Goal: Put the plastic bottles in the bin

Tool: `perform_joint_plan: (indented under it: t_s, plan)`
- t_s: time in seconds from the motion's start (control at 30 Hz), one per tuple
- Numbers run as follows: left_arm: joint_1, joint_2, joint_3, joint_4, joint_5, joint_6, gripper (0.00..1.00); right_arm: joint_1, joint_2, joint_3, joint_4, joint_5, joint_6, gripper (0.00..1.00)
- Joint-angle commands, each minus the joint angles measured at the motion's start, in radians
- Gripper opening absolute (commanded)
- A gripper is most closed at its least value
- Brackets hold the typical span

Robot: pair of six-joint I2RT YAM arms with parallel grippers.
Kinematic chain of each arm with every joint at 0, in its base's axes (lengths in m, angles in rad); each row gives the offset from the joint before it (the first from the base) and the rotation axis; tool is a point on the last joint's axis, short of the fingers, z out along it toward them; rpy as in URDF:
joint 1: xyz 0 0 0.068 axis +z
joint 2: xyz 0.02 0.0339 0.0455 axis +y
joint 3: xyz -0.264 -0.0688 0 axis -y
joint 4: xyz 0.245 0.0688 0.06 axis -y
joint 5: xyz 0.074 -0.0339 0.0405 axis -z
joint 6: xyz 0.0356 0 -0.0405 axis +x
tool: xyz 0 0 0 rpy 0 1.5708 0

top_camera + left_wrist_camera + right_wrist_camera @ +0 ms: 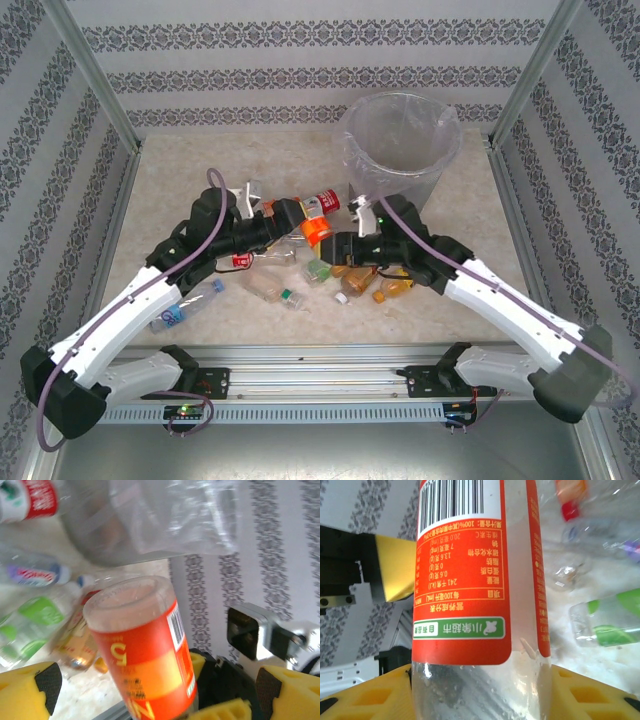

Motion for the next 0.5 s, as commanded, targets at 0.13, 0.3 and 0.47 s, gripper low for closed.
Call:
perform_joint_plan:
  t_s: [0.13, 0.3, 0.47]
  plan:
    - [0.011, -0.052, 0.007, 0.166, 0.108, 0.214, 1.0, -0.096, -0.074, 0.161, -0.213, 0.105, -0.114, 0.52]
    - [0.011, -0.065, -0.002, 0.174, 0.148, 0.231, 1.0, -0.179, -0.02, 0.349, -0.345, 0.146, -0.209, 0.51]
    - [0.011, -0.094, -0.036, 0.179, 0.163, 0.237, 1.0, -0.278, 0.068, 0.507, -0.43, 0.138, -0.299, 0.51]
